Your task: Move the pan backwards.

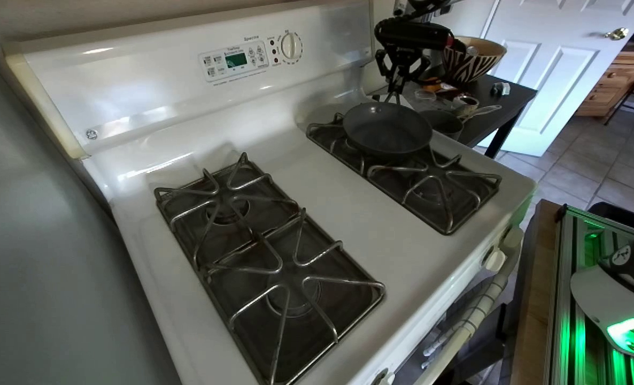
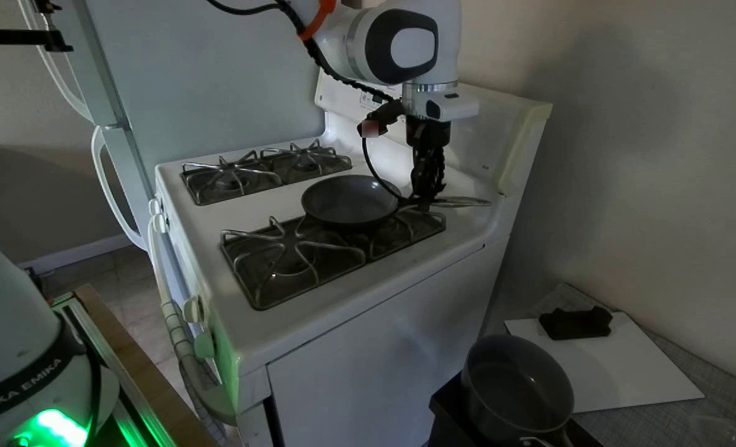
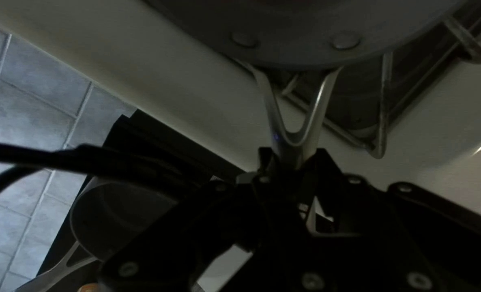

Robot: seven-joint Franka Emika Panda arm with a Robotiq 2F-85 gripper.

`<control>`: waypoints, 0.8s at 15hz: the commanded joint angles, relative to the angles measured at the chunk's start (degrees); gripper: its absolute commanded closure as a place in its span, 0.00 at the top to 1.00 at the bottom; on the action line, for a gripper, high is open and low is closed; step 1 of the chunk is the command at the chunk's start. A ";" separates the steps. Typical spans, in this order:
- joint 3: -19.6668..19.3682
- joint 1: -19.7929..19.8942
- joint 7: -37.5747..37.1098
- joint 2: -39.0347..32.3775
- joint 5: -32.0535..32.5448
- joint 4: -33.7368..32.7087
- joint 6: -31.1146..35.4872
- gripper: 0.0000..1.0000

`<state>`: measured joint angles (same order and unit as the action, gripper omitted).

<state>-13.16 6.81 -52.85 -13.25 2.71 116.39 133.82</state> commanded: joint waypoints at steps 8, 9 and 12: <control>-0.76 0.17 -9.42 -1.86 -5.93 -3.53 -4.89 0.05; -0.82 0.14 -9.83 -1.92 -6.44 -3.87 -4.88 0.05; -1.05 -0.02 -10.53 -2.01 -6.79 -4.16 -3.76 0.05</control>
<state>-14.00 7.18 -56.70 -14.64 -3.47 113.58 129.18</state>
